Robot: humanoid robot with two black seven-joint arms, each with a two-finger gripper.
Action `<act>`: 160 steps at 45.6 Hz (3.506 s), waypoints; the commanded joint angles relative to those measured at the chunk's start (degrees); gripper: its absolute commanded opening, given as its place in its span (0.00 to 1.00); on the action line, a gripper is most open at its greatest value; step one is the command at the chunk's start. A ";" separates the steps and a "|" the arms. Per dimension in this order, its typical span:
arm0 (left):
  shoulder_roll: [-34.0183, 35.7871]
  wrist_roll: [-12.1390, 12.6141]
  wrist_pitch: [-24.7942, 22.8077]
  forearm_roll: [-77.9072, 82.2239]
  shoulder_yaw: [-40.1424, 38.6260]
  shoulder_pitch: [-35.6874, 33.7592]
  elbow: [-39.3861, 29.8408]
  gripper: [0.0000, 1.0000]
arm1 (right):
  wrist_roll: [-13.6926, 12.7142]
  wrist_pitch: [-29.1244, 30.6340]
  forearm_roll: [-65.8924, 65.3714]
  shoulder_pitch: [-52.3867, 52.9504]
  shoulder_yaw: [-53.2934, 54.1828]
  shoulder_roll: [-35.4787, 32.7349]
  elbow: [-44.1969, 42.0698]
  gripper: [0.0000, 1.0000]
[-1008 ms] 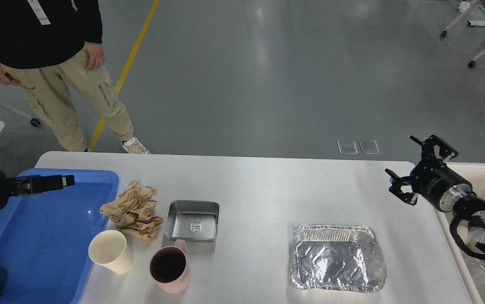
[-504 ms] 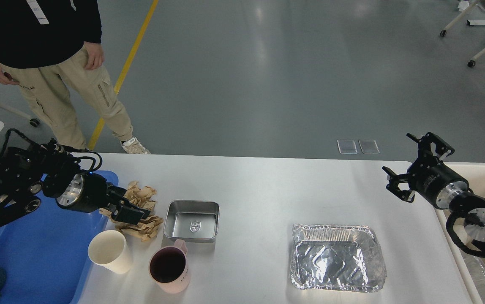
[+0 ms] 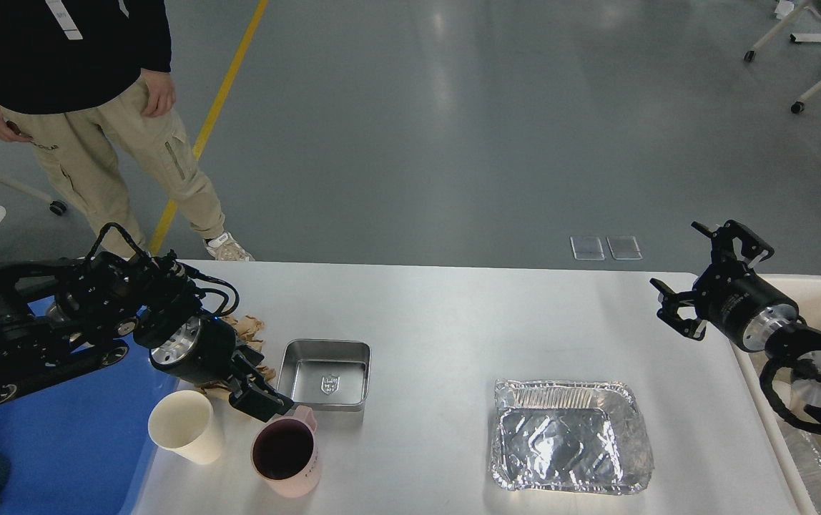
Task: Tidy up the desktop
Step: 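Reach the left gripper toward the pink mug and grasp it, then lift the pink mug with the left gripper and carry it over the blue tray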
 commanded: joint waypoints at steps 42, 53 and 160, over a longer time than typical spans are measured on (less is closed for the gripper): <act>-6.81 -3.18 -0.42 2.64 7.69 -2.28 1.88 0.97 | 0.09 -0.10 0.00 0.04 0.08 -1.60 0.78 1.00; -6.10 -4.41 -0.33 4.84 8.92 -2.02 2.15 0.97 | 0.09 -0.10 0.00 0.04 0.17 -1.95 0.86 1.00; -7.16 -14.16 8.81 15.30 7.69 1.76 12.43 0.01 | 0.18 -0.10 -0.88 -0.05 1.04 -2.21 1.57 1.00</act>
